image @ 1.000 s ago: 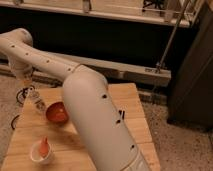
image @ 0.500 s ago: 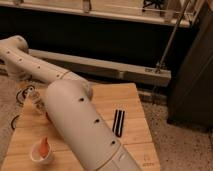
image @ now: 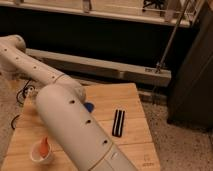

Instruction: Knock the bottle over

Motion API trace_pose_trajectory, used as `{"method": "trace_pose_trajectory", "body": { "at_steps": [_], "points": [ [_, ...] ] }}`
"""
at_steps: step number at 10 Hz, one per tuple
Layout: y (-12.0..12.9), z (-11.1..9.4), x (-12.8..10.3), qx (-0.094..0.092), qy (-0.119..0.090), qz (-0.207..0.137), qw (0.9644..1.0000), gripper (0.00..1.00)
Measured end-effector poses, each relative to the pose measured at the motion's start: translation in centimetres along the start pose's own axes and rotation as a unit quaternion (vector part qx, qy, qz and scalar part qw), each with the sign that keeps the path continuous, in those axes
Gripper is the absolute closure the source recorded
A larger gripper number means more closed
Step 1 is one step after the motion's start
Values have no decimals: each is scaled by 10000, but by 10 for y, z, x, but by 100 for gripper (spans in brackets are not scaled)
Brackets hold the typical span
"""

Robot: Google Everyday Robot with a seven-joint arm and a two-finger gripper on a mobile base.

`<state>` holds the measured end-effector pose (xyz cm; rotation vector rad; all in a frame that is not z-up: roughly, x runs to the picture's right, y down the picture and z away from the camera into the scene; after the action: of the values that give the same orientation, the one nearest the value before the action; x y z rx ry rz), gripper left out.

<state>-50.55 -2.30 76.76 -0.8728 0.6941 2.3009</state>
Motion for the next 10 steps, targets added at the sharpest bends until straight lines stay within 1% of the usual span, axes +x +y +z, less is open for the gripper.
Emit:
{"method": "trace_pose_trajectory", "body": {
  "at_steps": [2,3,4,5,6,7,9,10],
  "points": [
    [-7,-13,-9,-22,161,78,9998,100],
    [-17,-20,-20,17,196,113,9997,100],
    [-31,-28,-34,81,187,143,9997,100],
    [-53,-37,-53,187,145,174,9996,100],
    [-69,-42,-66,283,102,186,9994,100],
    [-92,-47,-82,423,32,197,9989,100],
    [-143,-53,-111,819,-193,194,9963,100],
    [-161,-52,-120,1003,-301,164,9944,100]
  ]
}}
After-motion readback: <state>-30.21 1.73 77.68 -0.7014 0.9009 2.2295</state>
